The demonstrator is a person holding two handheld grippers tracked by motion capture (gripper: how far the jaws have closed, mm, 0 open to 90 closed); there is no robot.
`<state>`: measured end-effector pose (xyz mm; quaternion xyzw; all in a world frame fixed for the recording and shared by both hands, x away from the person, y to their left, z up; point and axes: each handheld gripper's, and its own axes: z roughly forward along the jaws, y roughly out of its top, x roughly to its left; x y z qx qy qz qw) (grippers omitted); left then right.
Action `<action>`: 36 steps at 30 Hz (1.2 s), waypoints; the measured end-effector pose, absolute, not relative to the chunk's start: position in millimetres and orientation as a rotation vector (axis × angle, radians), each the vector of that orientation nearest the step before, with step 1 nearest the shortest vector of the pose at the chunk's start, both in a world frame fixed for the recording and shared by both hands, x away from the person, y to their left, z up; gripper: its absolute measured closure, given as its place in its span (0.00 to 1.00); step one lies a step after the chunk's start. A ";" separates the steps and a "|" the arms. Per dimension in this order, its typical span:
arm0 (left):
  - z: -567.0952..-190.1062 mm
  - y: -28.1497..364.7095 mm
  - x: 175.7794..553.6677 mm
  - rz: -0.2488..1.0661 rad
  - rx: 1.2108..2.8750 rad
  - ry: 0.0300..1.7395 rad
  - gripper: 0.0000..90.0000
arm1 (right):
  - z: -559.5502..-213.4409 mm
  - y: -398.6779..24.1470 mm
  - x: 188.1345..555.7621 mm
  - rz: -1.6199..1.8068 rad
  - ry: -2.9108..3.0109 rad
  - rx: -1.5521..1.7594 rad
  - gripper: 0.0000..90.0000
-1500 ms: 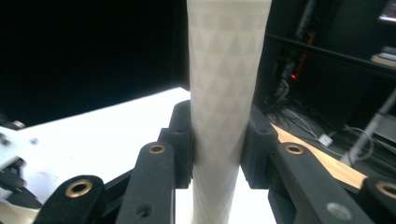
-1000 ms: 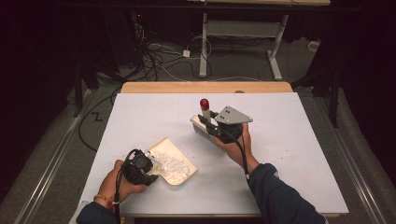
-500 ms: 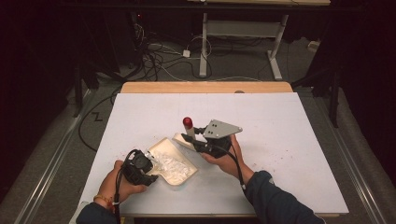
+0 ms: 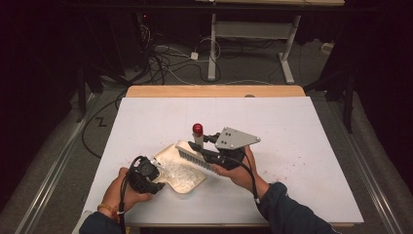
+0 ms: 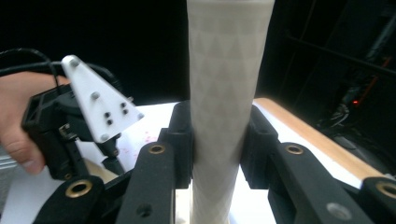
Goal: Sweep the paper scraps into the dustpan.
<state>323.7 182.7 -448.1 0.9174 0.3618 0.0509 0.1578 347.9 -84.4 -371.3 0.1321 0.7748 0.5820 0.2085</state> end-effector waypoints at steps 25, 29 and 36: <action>-442.5 193.3 320.7 0.096 2.587 1.101 0.70 | -392.5 -78.3 357.2 1.577 2.239 0.364 0.78; -442.9 193.3 320.5 0.100 2.589 1.099 0.70 | -384.0 -77.1 344.8 1.616 2.228 0.315 0.78; -445.0 193.6 321.2 0.097 2.595 1.097 0.70 | -367.7 -83.5 336.2 1.601 2.178 0.274 0.78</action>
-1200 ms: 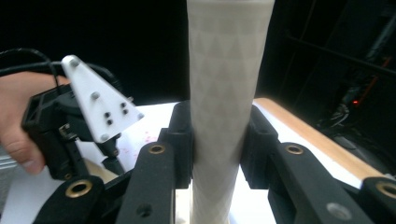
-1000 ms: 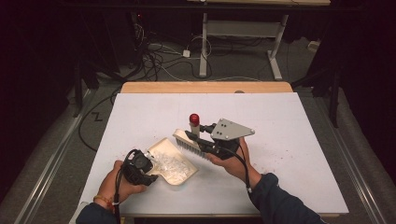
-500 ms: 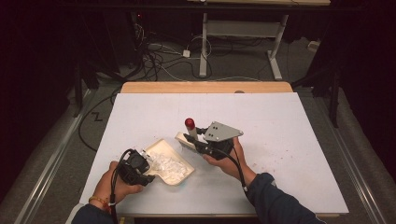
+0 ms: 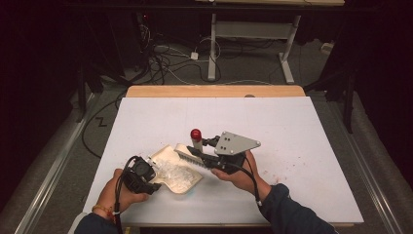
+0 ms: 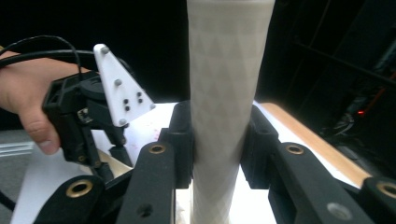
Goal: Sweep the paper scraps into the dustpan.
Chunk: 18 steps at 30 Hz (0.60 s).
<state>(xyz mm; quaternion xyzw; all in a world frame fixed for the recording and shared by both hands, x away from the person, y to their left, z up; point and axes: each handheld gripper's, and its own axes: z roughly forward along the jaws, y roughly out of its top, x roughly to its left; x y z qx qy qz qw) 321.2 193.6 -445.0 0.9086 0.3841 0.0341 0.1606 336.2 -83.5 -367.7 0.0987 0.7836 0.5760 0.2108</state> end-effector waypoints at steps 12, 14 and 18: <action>-446.4 193.7 320.8 0.109 2.589 1.098 0.70 | -380.0 -86.0 336.4 1.490 2.335 0.263 0.78; -446.8 194.2 321.0 0.105 2.590 1.096 0.69 | -378.3 -92.5 335.7 1.472 2.340 0.265 0.78; -447.1 194.9 321.0 0.103 2.595 1.094 0.69 | -373.7 -100.0 334.8 1.475 2.321 0.282 0.78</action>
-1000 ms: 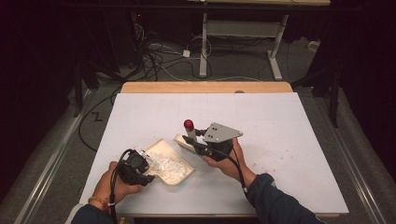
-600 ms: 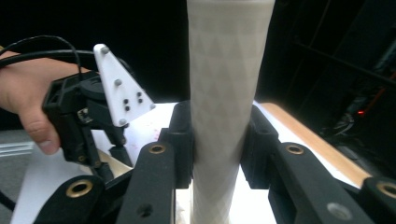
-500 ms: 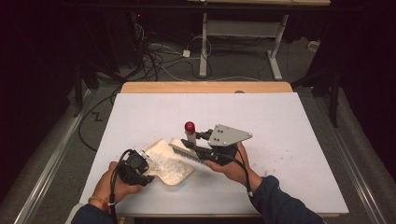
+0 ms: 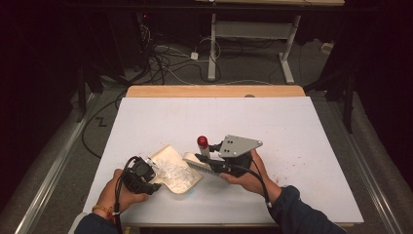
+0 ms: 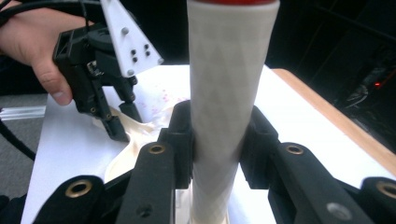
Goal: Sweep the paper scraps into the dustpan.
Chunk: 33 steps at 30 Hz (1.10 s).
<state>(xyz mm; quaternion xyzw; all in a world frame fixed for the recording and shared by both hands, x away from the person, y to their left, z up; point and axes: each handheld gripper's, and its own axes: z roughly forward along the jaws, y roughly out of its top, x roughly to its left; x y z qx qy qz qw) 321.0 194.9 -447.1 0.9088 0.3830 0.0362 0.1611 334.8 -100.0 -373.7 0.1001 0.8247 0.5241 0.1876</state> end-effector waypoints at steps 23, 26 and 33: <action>-449.9 196.8 319.4 0.116 2.582 1.106 0.69 | -358.5 -148.4 333.2 1.485 2.237 0.375 0.78; -449.7 197.9 319.5 0.126 2.570 1.119 0.69 | -353.7 -165.0 332.4 1.487 2.219 0.405 0.78; -449.1 199.9 319.6 0.142 2.548 1.138 0.69 | -347.3 -206.2 327.9 1.485 2.187 0.485 0.78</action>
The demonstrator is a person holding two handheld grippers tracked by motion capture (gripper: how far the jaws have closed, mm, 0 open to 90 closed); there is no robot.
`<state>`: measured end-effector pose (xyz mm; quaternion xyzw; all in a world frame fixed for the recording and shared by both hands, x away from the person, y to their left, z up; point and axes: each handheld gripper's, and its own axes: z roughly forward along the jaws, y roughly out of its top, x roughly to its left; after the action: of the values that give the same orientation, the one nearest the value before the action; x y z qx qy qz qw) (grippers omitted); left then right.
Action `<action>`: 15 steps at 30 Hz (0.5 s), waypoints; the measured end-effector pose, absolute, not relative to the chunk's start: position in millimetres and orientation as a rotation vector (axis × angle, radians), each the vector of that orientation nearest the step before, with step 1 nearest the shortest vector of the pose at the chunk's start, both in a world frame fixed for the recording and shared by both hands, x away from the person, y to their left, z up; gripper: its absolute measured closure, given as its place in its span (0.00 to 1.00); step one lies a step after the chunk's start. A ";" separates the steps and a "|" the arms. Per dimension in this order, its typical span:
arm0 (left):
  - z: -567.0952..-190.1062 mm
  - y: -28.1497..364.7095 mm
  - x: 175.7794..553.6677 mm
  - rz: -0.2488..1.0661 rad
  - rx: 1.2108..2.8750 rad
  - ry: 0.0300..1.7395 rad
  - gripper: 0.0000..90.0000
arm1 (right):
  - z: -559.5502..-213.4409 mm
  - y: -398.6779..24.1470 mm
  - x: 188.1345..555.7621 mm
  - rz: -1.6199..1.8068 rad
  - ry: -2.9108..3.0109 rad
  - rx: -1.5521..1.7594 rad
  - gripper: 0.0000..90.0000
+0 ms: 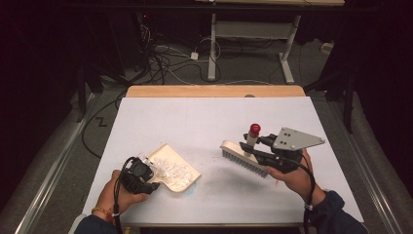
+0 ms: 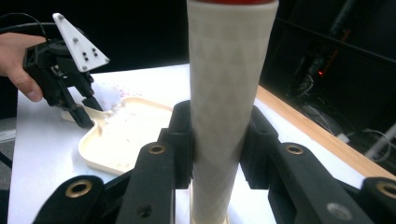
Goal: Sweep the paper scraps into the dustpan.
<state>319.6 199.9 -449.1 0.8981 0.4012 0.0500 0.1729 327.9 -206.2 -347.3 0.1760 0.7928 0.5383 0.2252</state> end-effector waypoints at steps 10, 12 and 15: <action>-452.2 205.8 323.4 0.162 2.483 1.204 0.69 | -348.7 -254.0 319.0 1.463 2.176 0.575 0.78; -452.4 206.7 324.6 0.171 2.471 1.215 0.69 | -350.0 -260.9 315.8 1.456 2.181 0.591 0.78; -453.4 207.9 325.2 0.174 2.461 1.224 0.69 | -351.0 -270.7 310.1 1.440 2.178 0.602 0.78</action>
<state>325.2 207.9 -453.4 0.8769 0.4361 0.0621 0.1927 310.1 -270.7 -351.0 0.2186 0.7913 0.5232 0.2288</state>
